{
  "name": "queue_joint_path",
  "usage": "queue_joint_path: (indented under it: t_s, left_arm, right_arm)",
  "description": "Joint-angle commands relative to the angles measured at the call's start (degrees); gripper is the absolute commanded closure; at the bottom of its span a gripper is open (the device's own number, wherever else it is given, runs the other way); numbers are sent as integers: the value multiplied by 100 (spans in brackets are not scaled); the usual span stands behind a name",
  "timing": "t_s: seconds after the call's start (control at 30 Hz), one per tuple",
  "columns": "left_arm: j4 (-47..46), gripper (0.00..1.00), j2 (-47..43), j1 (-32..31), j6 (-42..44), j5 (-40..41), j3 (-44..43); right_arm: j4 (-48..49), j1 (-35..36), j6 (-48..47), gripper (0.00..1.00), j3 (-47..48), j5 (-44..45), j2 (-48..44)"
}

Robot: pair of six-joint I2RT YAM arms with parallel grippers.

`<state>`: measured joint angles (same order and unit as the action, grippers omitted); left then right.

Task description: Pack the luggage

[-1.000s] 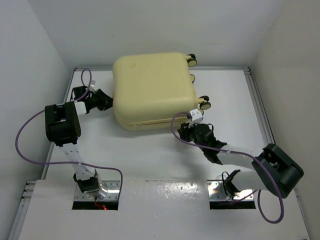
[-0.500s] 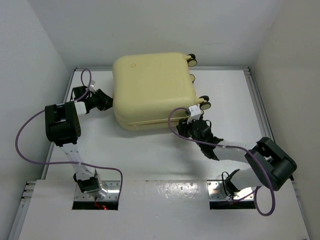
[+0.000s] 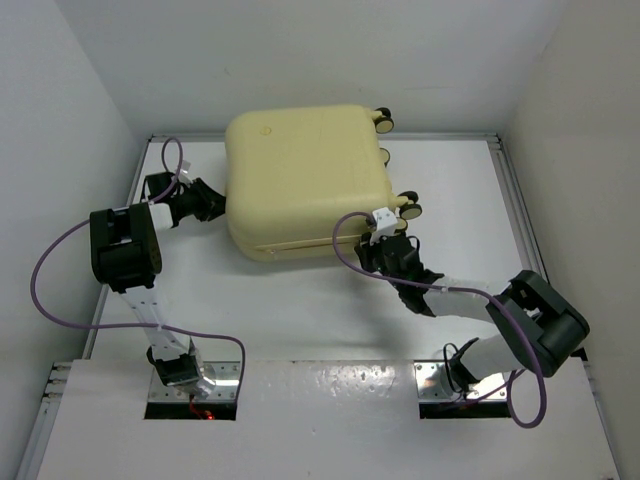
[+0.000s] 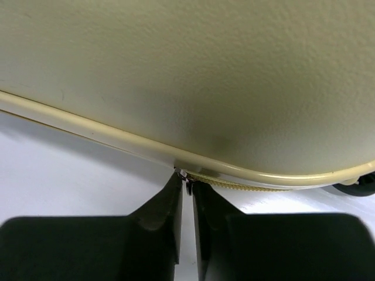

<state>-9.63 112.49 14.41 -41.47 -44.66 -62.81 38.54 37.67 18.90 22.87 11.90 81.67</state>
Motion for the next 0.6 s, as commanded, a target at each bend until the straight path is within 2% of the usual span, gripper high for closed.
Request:
queue_joint_path:
  t_s: [0.0, 0.1, 0.17, 0.2, 0.57]
  left_arm:
    - [137, 100, 142, 264, -186, 406, 76]
    - [137, 100, 195, 211, -238, 459, 76]
    - [137, 100, 195, 211, -238, 459, 76]
    - [137, 100, 195, 211, -238, 459, 76]
    - [198, 100, 195, 325, -186, 686, -47]
  right_arm:
    - [760, -40, -140, 89, 349, 93, -178]
    - [768, -32, -149, 90, 332, 154, -177]
    - [742, -40, -175, 99, 314, 224, -178]
    - [716, -32, -193, 100, 297, 329, -195]
    - [347, -418, -360, 100, -2, 594, -590]
